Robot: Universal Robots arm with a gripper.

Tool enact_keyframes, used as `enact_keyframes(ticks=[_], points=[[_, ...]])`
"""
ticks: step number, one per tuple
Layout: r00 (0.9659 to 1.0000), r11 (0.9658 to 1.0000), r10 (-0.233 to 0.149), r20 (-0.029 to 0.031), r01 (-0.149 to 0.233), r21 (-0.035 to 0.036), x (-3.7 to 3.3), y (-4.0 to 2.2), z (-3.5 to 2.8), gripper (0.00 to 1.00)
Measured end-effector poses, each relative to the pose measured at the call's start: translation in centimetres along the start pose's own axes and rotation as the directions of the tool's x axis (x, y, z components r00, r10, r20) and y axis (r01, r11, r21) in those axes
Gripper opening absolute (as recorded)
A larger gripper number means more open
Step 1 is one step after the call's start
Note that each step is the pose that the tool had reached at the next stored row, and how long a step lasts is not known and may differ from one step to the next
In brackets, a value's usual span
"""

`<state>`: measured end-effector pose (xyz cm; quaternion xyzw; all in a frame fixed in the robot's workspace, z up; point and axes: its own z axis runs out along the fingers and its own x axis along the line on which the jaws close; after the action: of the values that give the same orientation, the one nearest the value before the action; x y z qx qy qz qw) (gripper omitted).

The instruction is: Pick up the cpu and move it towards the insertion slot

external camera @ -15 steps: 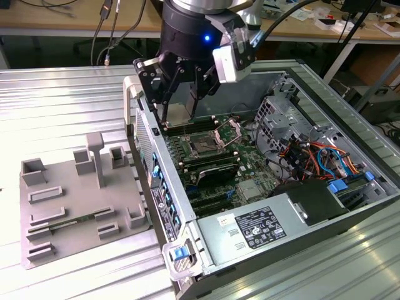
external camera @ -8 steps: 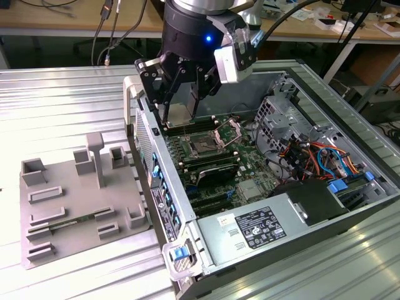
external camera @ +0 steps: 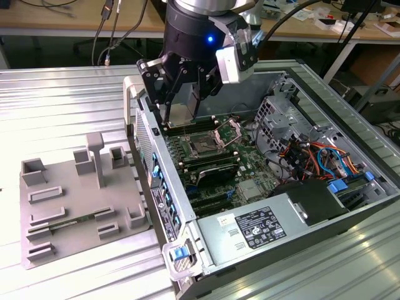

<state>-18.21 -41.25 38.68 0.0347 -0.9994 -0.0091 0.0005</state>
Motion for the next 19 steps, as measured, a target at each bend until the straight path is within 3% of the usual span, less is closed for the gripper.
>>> enact_keyframes(ticks=[19], points=[[1.0000,1.0000,0.000,0.0001,0.000,-0.0001,-0.96,-0.07,0.17,0.53]])
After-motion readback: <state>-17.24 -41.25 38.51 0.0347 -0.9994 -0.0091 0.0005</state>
